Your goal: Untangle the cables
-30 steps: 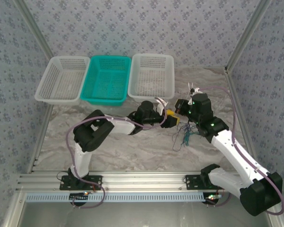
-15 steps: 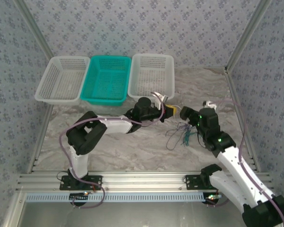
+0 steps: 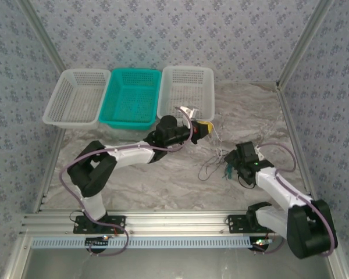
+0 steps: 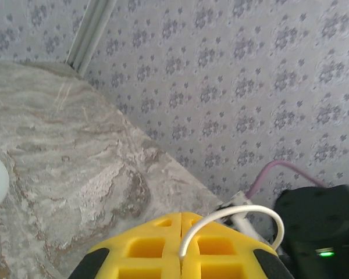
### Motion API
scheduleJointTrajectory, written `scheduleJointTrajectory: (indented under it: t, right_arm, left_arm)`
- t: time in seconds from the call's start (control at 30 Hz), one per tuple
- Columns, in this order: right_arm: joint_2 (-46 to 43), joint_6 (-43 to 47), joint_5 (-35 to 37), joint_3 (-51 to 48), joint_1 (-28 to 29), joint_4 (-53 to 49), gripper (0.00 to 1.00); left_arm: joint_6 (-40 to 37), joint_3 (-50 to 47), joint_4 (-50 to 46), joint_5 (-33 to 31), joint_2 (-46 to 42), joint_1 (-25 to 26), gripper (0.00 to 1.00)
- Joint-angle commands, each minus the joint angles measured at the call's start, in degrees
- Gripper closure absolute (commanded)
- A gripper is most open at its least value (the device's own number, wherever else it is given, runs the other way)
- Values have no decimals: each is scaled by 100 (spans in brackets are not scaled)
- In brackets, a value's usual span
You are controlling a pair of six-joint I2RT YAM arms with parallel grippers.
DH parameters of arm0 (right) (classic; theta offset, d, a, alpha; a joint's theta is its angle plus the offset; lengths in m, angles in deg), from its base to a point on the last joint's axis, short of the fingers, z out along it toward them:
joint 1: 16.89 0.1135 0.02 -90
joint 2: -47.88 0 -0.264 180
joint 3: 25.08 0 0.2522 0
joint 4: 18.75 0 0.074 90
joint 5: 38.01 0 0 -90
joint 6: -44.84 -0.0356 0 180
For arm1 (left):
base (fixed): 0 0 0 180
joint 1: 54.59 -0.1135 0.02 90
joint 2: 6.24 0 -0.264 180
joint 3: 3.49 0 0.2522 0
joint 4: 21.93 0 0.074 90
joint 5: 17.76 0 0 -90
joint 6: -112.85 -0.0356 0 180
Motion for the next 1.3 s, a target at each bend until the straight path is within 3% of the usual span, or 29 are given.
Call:
scheduleJointTrajectory:
  t: [0.0, 0.13, 0.23, 0.33, 0.47, 0.7, 0.97, 1.03, 1.1, 1.13, 1.27]
  right_arm:
    - [409, -423, 188, 174, 0, 177, 6]
    - [641, -622, 381, -32, -119, 431, 52]
    - [575, -607, 382, -140, -138, 558, 79]
    - [540, -346, 269, -87, -133, 563, 99]
    - [392, -35, 212, 88, 55, 434, 100]
    - [-192, 373, 353, 518, 868, 327, 100]
    - [-727, 533, 89, 727, 1229, 391, 100]
    - [-835, 544, 17, 756, 1243, 348, 100]
    - [-916, 582, -29, 799, 1238, 292, 100]
    - [-951, 584, -31, 827, 1239, 241, 100]
    - [-1054, 717, -20, 888, 1236, 233, 100]
  left_arm:
    - [-113, -38, -67, -43, -632, -100, 100]
    - [-608, 208, -908, -172, -1337, -317, 100]
    - [-1315, 883, -2211, -647, -1641, -426, 100]
    - [-1851, 1640, -2963, -897, -1509, -596, 100]
    - [-1936, 2382, -3127, -924, -919, -1017, 100]
    - [-1636, 4168, -3652, -957, 1052, -1745, 100]
    - [-1434, 6017, -4314, -756, 2722, -1856, 98]
    - [-1396, 6203, -4427, -755, 2875, -1856, 80]
    - [-1361, 6205, -4434, -704, 2849, -1867, 47]
    - [-1368, 6157, -4434, -674, 2783, -1866, 39]
    - [-1361, 5460, -4011, -675, 2179, -1864, 30]
